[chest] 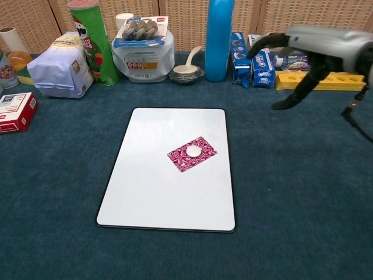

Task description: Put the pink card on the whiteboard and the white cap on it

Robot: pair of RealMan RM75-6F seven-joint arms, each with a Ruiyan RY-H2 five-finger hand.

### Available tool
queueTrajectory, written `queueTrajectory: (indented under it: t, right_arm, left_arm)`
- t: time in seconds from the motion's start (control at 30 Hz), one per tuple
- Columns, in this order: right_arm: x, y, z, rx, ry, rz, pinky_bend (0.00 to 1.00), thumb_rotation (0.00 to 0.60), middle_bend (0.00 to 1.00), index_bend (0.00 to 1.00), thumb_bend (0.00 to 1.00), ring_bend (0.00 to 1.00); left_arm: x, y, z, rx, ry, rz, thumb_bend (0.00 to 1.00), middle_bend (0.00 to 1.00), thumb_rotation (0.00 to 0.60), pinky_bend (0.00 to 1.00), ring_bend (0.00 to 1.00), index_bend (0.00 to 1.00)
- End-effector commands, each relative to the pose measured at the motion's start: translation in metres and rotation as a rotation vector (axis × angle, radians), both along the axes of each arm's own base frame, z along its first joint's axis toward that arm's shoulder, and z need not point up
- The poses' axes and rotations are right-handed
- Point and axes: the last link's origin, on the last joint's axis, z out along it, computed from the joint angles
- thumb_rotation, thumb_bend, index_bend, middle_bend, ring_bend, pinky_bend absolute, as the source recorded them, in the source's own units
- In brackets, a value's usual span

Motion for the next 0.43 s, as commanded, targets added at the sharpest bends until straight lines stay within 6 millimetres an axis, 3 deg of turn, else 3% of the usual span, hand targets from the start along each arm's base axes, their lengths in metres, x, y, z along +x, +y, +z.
queueTrajectory:
  t: [0.03, 0.1, 0.27, 0.43]
  right_arm:
    - [-0.055, 0.02, 0.043, -0.135, 0.034, 0.039, 0.06, 0.6, 0.04, 0.15, 0.08, 0.0]
    - [-0.077, 0.035, 0.06, -0.196, 0.039, 0.059, 0.05, 0.6, 0.04, 0.15, 0.03, 0.0]
    - [-0.118, 0.06, 0.08, -0.288, 0.045, 0.046, 0.03, 0.6, 0.03, 0.14, 0.01, 0.0]
    - [-0.14, 0.073, 0.087, -0.3, 0.051, 0.021, 0.01, 0.6, 0.03, 0.14, 0.01, 0.0]
  left_arm:
    - [0.0, -0.001, 0.0, 0.001, -0.001, -0.001, 0.08, 0.0, 0.6, 0.06, 0.0, 0.0]
    - [0.0, -0.002, 0.001, 0.006, -0.004, -0.003, 0.08, 0.0, 0.6, 0.06, 0.0, 0.0]
    - [0.0, -0.007, 0.002, 0.017, -0.011, -0.009, 0.08, 0.0, 0.6, 0.06, 0.0, 0.0]
    - [-0.001, -0.009, 0.003, 0.022, -0.013, -0.015, 0.08, 0.0, 0.6, 0.06, 0.0, 0.0]
